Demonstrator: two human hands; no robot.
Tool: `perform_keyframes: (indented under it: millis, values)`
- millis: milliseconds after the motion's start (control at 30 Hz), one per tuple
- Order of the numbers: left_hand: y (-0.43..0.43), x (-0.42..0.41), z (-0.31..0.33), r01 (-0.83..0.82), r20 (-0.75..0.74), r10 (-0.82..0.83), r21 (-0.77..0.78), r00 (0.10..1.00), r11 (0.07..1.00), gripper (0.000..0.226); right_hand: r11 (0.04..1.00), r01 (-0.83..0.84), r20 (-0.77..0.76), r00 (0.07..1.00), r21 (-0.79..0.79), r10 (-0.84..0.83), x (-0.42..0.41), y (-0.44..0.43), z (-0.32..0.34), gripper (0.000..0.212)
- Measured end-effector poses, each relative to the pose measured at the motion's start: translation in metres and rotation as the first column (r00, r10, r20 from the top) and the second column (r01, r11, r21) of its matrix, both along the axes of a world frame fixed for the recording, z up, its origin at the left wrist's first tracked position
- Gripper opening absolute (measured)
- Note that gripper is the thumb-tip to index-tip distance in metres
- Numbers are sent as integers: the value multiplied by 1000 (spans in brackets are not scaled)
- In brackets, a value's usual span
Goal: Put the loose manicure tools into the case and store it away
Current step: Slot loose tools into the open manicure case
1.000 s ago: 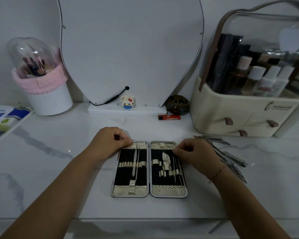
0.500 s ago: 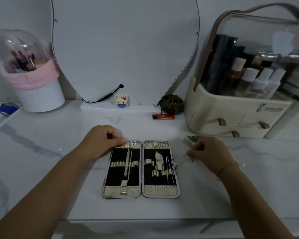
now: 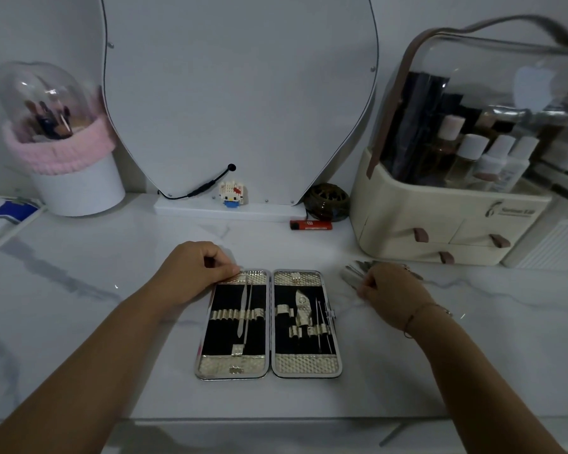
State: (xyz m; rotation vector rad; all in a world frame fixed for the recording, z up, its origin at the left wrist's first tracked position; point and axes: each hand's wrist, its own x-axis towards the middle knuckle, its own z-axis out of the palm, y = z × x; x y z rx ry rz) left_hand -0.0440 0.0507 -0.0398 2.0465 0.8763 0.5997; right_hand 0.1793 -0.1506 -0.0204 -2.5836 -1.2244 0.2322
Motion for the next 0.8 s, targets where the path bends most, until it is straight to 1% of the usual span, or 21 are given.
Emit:
perform_keyframes:
  millis: [100,200,233,267,300,333,367,433,567,633,700,800]
  values:
    - [0,0,0,2,-18,-1,9,1000,1000,13,999,-41,-6,999,-20,41,2,-4,4,22]
    - [-1,1,0,-10,8,10,-8,1000,1000,13,992,-91,-46,994,82,95,2,-8,8,12]
    - [-1,1,0,-12,15,12,-13,1000,1000,13,985,-104,-109,987,140,119,2,-8,8,7]
    - [-1,0,-1,-12,16,12,-14,1000,1000,13,975,-98,-211,967,201,141,0,-8,8,6]
    - [-1,0,-1,-10,14,10,-13,1000,1000,14,962,-80,-339,926,259,169,-3,-8,8,9]
    - [-1,0,-1,-7,11,7,-10,1000,1000,14,950,-58,-461,864,307,202,-5,-7,8,17]
    - [0,0,-1,-5,5,5,-5,1000,1000,14,939,-42,-552,800,342,237,-7,-6,7,26]
    - [0,0,0,-1,-7,1,4,1000,1000,15,920,-31,-633,716,391,293,-12,-3,8,34]
    - [-2,0,0,-6,0,6,-14,1000,1000,14,892,23,-692,640,451,333,-19,4,9,29]
    - [-2,0,0,-7,-1,7,-10,1000,1000,14,883,60,-711,618,466,334,-22,7,7,25]
    - [-1,0,1,1,-18,-1,12,1000,1000,13,877,58,-692,641,476,333,-25,10,3,21]
    - [0,-1,1,4,-18,-4,22,1000,1000,13,872,42,-634,704,487,320,-27,12,-1,19]
